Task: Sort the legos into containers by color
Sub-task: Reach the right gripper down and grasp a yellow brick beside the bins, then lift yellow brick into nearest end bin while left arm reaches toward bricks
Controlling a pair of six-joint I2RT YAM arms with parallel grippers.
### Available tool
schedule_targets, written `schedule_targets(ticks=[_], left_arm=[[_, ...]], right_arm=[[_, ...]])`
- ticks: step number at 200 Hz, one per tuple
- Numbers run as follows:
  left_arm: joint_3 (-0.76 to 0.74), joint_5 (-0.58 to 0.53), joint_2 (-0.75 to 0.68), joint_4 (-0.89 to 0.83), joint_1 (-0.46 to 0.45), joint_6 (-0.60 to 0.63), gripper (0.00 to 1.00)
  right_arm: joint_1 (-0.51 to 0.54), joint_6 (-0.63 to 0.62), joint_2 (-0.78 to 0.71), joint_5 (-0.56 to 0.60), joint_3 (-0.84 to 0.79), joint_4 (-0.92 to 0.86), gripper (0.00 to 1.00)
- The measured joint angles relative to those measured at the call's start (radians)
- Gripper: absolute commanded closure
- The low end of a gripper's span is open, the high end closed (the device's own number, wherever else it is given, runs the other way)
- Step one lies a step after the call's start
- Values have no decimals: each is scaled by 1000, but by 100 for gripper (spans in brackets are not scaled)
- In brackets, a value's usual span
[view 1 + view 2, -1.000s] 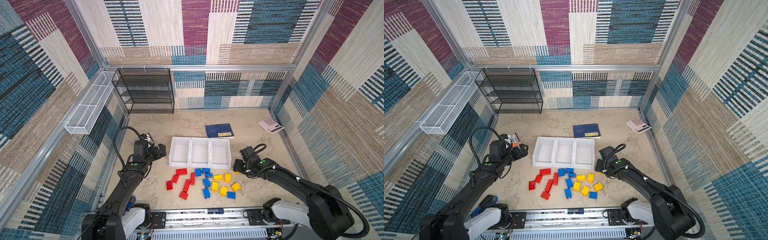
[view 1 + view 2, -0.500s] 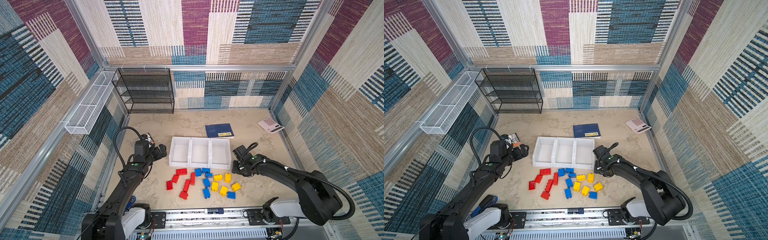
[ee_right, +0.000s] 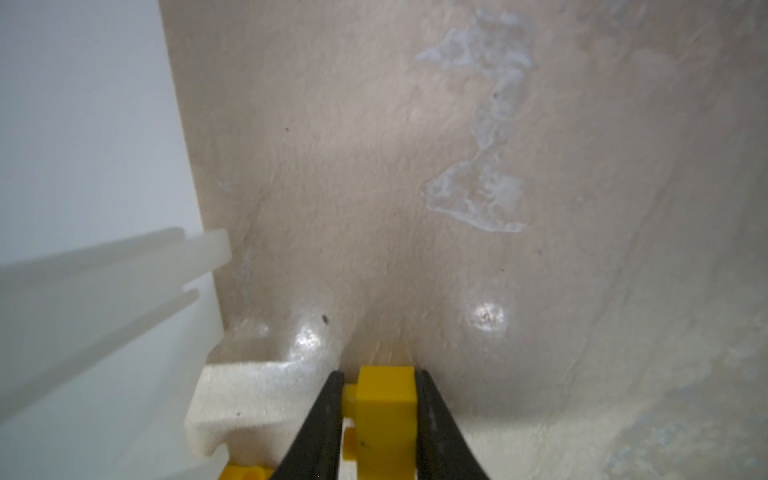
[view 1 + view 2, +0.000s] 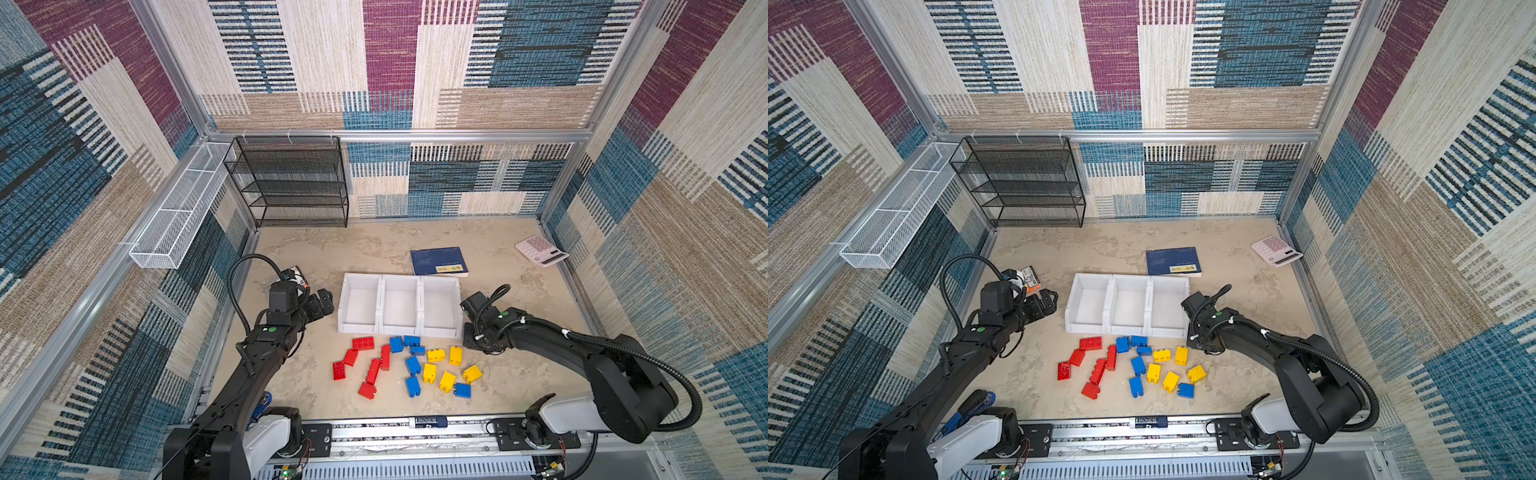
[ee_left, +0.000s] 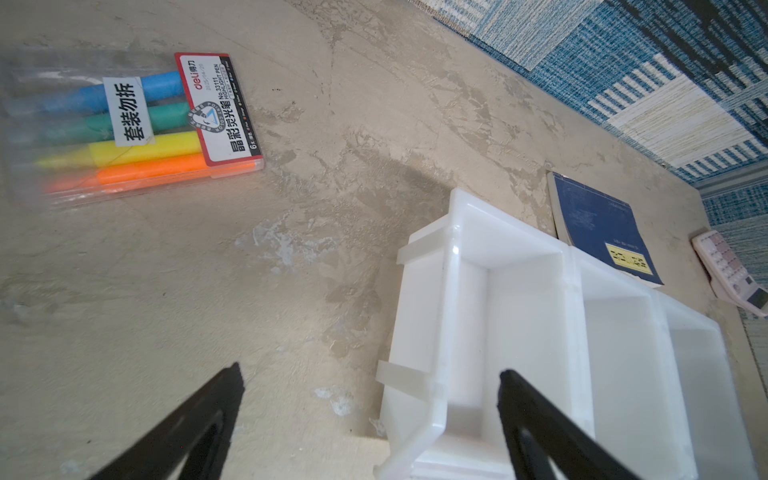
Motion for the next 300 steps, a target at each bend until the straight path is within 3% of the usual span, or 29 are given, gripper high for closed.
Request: schedule_targets(ticks=[44, 99, 140, 192, 213, 246, 300], left_arm=[[0, 0, 5, -4, 0, -5, 2], [4, 0, -2, -31, 0, -19, 4], [0, 8, -11, -40, -3, -27, 5], [-17, 26, -27, -45, -13, -46, 5], [-18, 26, -27, -45, -16, -49, 5], [-18, 27, -21, -45, -21, -52, 6], [-16, 35, -13, -46, -46, -55, 7]], right_arm=[[0, 7, -47, 7, 16, -48, 76], [0, -21, -94, 60, 264, -133, 77], [31, -66, -31, 60, 408, -109, 78], [89, -70, 118, 28, 397, -26, 76], [96, -70, 145, 4, 388, -5, 69], [95, -73, 158, 2, 388, 11, 45], [96, -73, 147, -10, 388, 17, 38]])
